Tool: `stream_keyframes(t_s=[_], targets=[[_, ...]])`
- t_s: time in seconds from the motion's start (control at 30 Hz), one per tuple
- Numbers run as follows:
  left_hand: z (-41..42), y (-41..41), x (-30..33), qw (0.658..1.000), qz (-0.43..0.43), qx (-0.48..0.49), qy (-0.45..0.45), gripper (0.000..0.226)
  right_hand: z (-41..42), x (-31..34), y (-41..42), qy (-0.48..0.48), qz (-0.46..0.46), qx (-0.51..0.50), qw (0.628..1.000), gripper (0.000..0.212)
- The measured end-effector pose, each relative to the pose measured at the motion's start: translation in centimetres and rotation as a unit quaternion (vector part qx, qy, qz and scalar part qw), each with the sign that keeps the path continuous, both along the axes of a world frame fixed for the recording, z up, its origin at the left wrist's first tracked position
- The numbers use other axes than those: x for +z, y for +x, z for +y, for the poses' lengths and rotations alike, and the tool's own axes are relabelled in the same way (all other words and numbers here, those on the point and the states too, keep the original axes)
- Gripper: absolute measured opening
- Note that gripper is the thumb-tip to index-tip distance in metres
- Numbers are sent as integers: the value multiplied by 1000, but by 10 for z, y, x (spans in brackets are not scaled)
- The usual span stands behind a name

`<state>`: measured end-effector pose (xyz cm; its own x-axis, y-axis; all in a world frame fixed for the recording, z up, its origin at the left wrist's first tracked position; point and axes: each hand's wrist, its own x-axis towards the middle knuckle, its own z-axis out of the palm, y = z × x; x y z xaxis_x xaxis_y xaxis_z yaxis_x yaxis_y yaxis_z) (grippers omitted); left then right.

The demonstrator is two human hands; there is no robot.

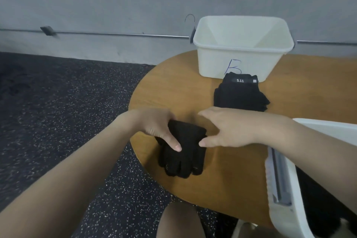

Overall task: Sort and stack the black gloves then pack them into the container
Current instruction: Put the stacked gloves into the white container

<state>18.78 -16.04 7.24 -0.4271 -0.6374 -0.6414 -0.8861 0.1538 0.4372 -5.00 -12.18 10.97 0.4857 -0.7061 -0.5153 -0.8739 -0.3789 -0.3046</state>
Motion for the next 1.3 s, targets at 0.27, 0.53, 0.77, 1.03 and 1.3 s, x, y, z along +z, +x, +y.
stream_keyframes(t_s=[0.27, 0.53, 0.77, 1.03, 1.3], targets=[[50, 2, 15, 992, 64, 51, -96, 46, 5, -6, 14, 38, -50, 17, 998, 106], [100, 6, 61, 971, 91, 59, -211, 47, 40, 22, 36, 11, -134, 16, 991, 39], [144, -12, 111, 940, 173, 82, -282, 55, 88, 69, 2, -57, -244, -10, 968, 35], [191, -80, 143, 897, 350, 79, -260, 64, 157, 109, -78, -164, -351, -88, 918, 33], [211, -176, 145, 896, 390, -17, -211, 67, 221, 113, -172, -168, -416, -203, 870, 31]])
